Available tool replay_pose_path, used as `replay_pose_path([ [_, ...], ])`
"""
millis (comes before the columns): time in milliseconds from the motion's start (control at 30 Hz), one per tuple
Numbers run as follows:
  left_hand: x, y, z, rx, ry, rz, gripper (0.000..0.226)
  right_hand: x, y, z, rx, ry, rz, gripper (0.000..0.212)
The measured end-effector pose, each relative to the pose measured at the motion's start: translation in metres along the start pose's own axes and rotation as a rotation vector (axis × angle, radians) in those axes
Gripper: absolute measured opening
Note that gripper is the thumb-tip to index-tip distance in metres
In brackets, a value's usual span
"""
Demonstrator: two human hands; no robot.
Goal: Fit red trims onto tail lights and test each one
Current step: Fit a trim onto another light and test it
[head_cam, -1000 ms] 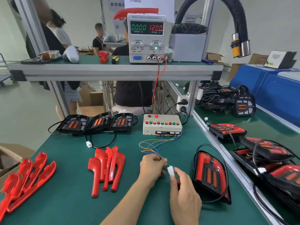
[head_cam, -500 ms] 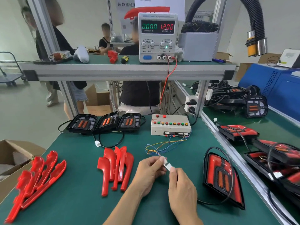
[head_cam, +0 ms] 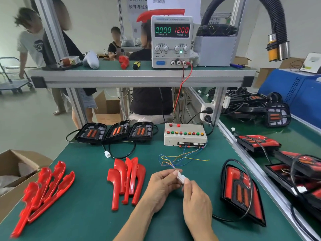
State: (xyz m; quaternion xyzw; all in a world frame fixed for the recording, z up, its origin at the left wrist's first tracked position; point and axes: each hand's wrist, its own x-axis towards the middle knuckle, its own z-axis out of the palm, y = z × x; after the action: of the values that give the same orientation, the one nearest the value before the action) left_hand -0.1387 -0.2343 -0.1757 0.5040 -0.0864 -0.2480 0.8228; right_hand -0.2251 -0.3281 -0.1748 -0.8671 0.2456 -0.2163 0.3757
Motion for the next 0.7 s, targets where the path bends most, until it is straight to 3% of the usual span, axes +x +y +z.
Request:
replay_pose_path([
  [700,0.0061,0.0013,0.003,0.115,0.073,-0.065,0.027,-0.0044,-0.0047,-0.0009,-0.141,-0.002,-0.063,0.044],
])
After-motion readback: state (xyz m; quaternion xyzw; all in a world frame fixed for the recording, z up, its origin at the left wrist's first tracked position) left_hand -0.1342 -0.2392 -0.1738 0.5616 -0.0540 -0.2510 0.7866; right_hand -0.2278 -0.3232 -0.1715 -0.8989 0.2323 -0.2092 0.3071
